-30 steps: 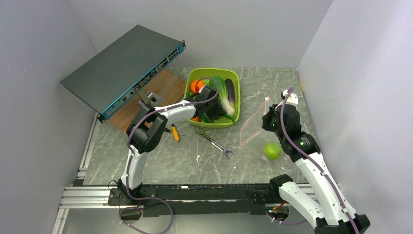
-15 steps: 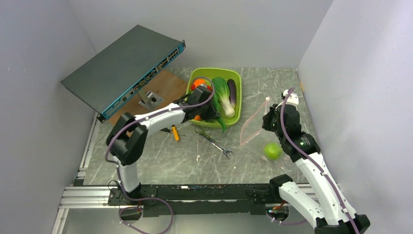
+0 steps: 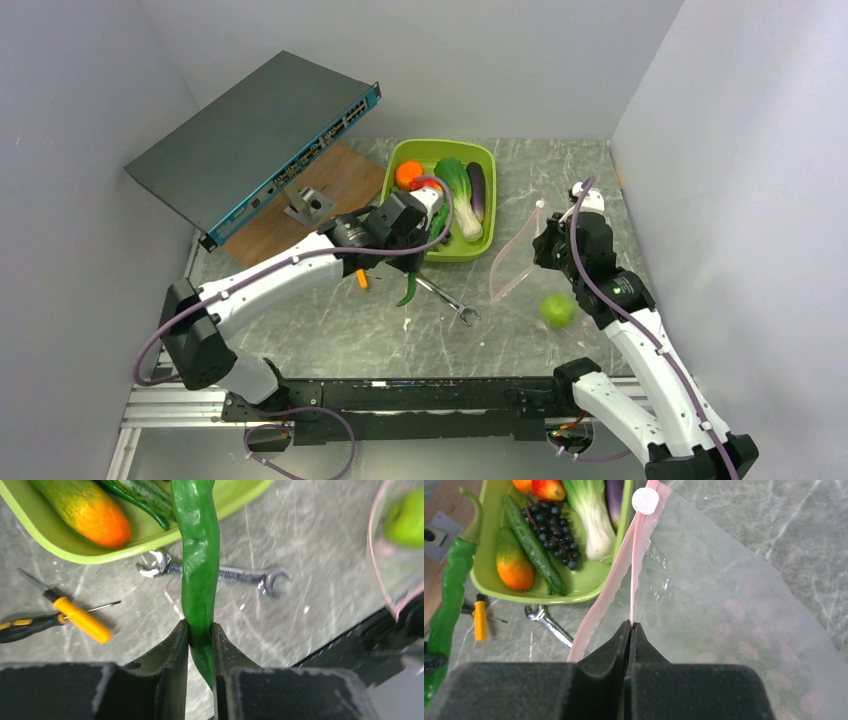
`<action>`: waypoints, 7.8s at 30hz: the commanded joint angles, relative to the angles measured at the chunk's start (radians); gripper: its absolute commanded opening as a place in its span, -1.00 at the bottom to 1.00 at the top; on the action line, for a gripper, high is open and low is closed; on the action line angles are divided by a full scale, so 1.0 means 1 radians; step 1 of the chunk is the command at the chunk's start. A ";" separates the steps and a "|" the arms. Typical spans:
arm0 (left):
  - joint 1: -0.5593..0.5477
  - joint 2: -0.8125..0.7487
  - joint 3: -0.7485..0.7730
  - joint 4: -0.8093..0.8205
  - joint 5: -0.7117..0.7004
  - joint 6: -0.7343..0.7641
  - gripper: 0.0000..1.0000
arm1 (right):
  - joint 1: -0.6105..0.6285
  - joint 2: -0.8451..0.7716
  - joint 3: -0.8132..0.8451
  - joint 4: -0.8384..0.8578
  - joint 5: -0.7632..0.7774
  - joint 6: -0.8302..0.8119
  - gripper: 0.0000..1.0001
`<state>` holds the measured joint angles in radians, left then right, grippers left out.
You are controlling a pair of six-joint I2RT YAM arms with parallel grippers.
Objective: Place the food in the zip-top bag and seal the zipper
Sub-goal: Pick up the fake vegetable from the bin, then place the fake vegetable in the zipper food storage bag, then adjust the zipper food storage bag at the center of the board, then pick up the fake vegetable from the bin, then place the fake vegetable in the zipper food storage bag.
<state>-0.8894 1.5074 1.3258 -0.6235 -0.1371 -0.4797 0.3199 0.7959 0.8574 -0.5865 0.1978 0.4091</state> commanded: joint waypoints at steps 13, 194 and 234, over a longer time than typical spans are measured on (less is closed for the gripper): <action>-0.077 0.006 0.182 -0.339 0.427 0.441 -1.00 | 0.123 0.056 0.019 0.144 -0.108 -0.089 -1.00; 0.144 0.591 0.309 0.169 -0.341 -0.584 -0.51 | 0.029 0.167 0.271 -0.287 0.171 -0.022 -1.00; 0.115 -0.020 0.034 0.312 1.184 -0.262 -1.00 | 0.154 0.099 0.240 -0.221 0.132 -0.066 -1.00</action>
<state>-0.7563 1.4677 1.3945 -0.5365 0.8318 -0.5480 0.4629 0.9253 1.0985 -0.8719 0.3683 0.3725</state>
